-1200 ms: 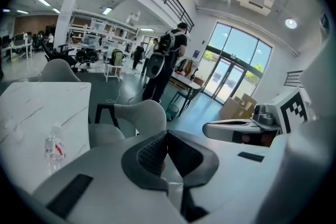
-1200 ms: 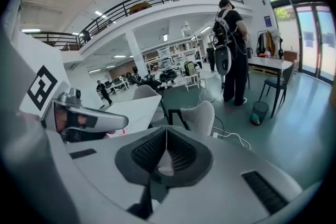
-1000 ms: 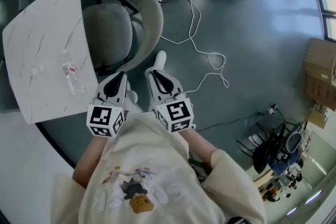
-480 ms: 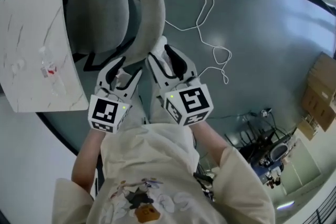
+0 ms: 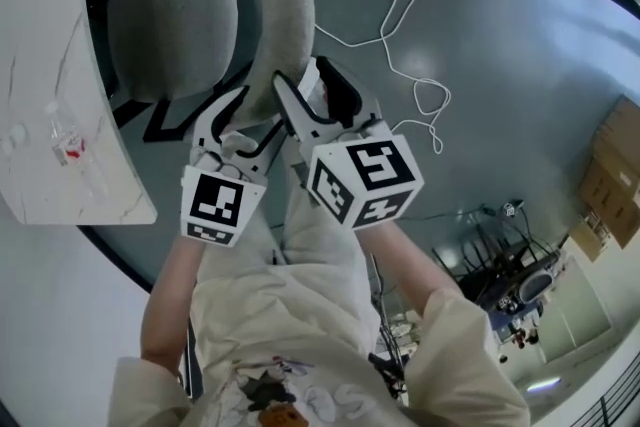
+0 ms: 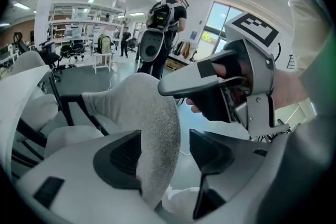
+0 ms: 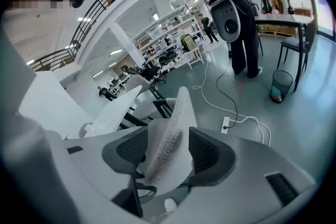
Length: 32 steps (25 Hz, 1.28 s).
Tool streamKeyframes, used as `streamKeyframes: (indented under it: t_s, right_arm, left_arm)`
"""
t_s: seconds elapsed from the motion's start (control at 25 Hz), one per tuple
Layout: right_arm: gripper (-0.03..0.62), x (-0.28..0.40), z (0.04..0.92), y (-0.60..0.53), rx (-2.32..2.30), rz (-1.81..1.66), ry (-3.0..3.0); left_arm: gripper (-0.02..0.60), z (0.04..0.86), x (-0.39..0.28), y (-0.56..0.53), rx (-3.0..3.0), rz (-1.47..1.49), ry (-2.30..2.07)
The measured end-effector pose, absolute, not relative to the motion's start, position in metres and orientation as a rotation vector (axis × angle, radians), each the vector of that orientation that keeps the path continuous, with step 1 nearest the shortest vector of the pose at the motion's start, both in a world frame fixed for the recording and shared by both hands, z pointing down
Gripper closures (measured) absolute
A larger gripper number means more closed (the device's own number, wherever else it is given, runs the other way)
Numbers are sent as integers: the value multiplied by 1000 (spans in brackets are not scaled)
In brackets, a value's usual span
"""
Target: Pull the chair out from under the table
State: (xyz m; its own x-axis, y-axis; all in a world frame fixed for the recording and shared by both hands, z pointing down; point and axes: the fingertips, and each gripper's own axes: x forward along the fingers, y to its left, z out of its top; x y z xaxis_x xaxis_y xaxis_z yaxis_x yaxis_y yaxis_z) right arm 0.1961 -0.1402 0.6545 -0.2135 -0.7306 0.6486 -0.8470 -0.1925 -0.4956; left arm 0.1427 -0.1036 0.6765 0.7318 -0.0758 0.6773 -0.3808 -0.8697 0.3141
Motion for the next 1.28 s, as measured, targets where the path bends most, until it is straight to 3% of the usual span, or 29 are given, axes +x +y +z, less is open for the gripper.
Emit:
streamKeyframes:
  t_s: [0.28, 0.4, 0.6, 0.8, 1.28]
  right_arm:
    - [370, 205, 666, -152, 1855, 1448, -1914]
    - [372, 209, 675, -165, 1830, 1459, -1929]
    - [373, 210, 694, -181, 1742, 1481, -1900]
    - [440, 210, 696, -175, 1755, 1389, -1819]
    - [448, 238, 696, -114, 1840, 1476, -1708]
  left_arm:
    - [315, 700, 156, -95, 2469, 925, -310]
    - [396, 706, 160, -99, 2384, 855, -336]
    - [403, 707, 161, -99, 2398, 851, -338]
    - [409, 707, 159, -93, 2377, 868, -298]
    - [410, 708, 179, -39, 2382, 935, -131]
